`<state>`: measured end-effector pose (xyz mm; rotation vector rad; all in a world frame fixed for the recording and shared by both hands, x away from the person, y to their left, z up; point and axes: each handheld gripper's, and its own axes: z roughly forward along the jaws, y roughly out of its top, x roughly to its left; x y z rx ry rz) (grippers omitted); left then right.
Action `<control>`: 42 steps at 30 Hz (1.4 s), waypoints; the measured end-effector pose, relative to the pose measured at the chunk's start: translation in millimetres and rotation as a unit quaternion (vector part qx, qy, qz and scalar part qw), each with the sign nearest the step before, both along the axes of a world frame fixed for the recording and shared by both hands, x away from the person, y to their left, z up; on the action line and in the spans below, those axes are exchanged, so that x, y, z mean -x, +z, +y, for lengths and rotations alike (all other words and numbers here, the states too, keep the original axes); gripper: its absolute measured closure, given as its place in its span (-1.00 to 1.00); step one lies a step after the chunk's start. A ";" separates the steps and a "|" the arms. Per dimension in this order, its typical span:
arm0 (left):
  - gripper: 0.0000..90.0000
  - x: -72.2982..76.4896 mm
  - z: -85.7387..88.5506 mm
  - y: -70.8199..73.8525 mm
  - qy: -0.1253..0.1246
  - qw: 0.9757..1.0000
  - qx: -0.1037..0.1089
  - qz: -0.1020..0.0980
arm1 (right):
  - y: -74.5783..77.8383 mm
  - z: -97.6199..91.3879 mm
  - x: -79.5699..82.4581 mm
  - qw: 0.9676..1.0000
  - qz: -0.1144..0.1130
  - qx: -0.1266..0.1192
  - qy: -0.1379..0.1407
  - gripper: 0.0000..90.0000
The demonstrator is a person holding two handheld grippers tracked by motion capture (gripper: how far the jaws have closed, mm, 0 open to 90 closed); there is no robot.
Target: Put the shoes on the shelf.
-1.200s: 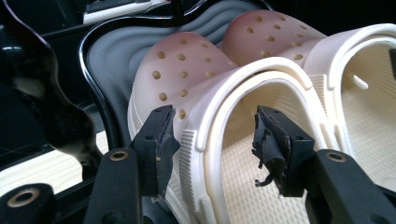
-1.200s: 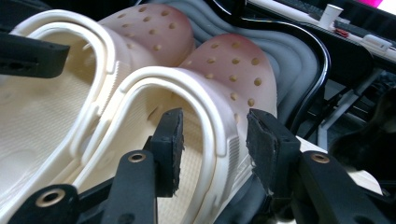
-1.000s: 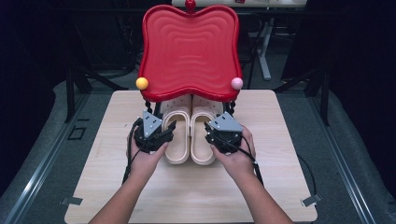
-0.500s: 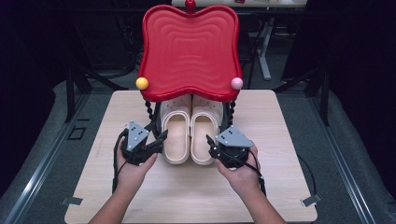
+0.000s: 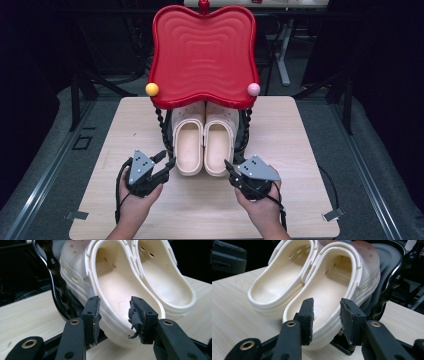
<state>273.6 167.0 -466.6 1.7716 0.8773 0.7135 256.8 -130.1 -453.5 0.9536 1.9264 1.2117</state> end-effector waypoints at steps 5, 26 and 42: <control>0.38 10.4 2.2 -10.1 -0.006 1.000 0.002 0.011 | -10.6 -1.6 8.8 1.000 0.024 -0.004 0.013 0.52; 1.00 16.2 -10.2 -52.3 -0.033 0.998 -0.008 0.056 | -59.8 9.4 9.6 0.995 0.089 -0.004 0.033 1.00; 1.00 11.8 -24.0 -54.6 -0.033 0.997 -0.008 0.074 | -65.5 21.8 0.6 0.994 0.099 -0.012 0.038 1.00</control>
